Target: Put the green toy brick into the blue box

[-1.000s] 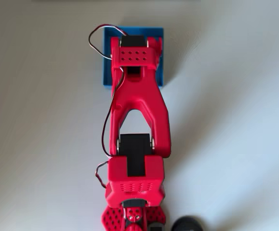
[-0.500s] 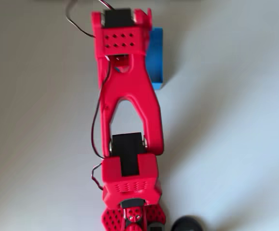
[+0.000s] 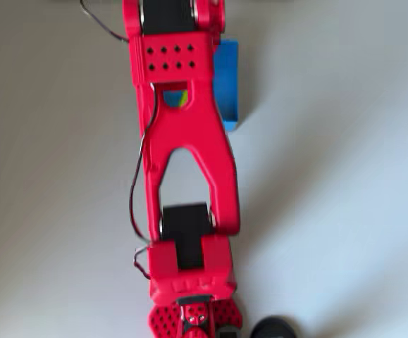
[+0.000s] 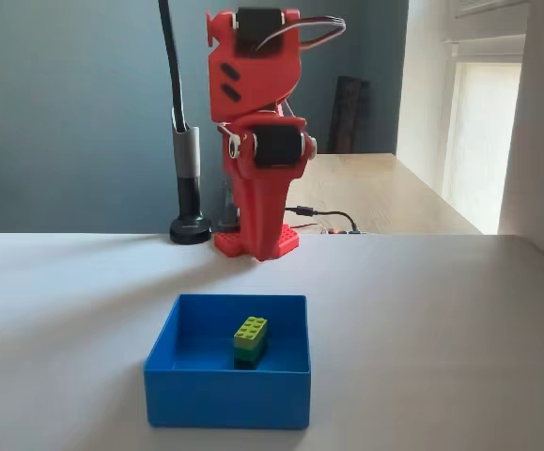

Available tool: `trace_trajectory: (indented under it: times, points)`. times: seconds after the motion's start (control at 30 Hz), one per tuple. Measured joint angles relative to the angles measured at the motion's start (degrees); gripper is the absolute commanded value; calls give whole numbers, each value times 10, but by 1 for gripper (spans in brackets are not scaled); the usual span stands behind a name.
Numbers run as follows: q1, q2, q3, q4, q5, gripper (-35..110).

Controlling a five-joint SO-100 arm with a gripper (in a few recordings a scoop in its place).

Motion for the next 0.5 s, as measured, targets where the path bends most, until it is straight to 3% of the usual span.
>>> trace_trajectory:
  times: [0.33, 0.5]
  points:
    - [-2, 361, 493, -269, 46, 0]
    - [1, 556, 709, -325, 54, 0]
